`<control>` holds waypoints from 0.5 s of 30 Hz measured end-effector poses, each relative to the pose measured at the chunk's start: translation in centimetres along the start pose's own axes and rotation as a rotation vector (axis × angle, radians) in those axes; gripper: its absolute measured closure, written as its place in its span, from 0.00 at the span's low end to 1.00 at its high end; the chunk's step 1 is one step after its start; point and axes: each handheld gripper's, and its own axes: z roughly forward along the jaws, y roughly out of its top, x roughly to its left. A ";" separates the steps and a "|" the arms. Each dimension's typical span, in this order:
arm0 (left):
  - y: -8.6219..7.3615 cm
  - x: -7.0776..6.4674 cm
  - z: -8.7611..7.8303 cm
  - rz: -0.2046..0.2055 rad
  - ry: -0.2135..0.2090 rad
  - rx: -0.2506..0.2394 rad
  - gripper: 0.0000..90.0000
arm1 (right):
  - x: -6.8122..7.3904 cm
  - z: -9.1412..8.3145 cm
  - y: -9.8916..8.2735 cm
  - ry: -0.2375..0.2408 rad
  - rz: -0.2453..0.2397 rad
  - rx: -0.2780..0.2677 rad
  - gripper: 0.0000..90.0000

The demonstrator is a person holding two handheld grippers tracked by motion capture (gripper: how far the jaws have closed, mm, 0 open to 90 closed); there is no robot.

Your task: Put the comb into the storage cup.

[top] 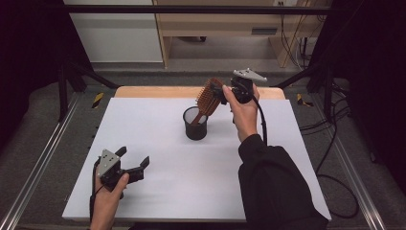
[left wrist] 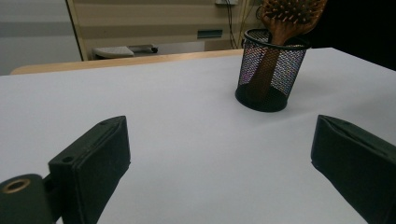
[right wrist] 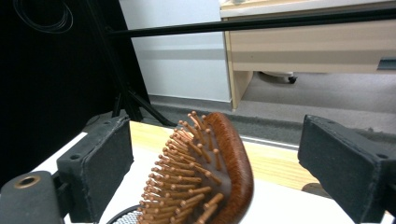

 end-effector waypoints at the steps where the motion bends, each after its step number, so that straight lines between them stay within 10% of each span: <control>1: 0.0 0.0 0.0 0.000 0.001 0.000 0.06 | -0.1 -0.2 0.0 -0.001 0.003 -0.001 0.13; 15: 0.0 0.2 0.0 0.001 0.002 -0.002 0.06 | -1.0 -1.5 1.3 0.020 -0.015 -0.028 0.14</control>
